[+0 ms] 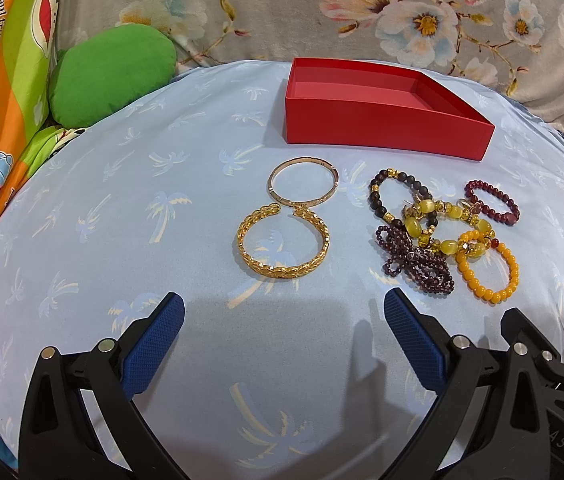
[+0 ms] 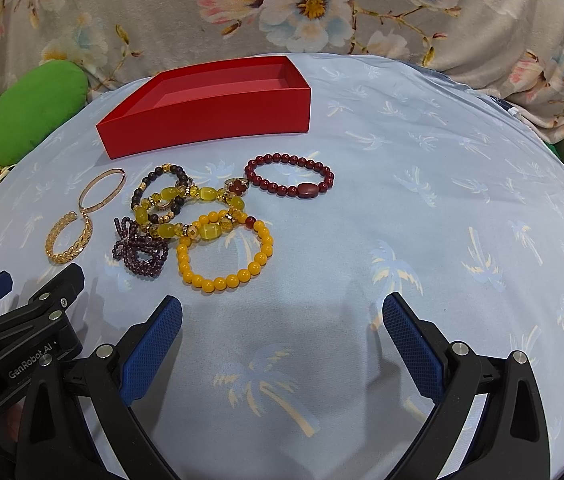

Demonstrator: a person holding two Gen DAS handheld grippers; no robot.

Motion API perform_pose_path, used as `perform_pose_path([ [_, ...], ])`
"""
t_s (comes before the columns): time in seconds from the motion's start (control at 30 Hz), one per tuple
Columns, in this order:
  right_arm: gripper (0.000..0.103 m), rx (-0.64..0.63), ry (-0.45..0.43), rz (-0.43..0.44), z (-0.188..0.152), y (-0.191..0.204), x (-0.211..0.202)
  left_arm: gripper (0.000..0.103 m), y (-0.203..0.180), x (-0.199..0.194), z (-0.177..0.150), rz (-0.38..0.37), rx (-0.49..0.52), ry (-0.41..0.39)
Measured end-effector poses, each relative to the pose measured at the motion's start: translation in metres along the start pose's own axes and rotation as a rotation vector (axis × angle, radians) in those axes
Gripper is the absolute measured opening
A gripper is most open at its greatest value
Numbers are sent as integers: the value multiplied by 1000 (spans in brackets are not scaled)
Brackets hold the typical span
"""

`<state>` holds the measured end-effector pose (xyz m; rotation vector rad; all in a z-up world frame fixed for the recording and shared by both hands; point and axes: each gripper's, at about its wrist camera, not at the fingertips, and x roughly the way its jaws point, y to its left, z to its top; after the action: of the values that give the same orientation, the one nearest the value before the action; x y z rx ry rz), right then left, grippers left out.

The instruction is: Organize jewelry

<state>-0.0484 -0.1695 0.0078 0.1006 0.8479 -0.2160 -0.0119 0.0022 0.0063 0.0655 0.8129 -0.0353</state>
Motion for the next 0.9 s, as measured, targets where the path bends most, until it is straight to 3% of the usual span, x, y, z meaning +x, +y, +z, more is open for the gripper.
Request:
perform_pose_path([
  [0.67,97,2,6,2,0,0,1,96,0,-1,0,-10,-5,3],
  [0.9,97,-13,20,20,-5,-4,0,96,21,1,-7,-32,-48,35],
])
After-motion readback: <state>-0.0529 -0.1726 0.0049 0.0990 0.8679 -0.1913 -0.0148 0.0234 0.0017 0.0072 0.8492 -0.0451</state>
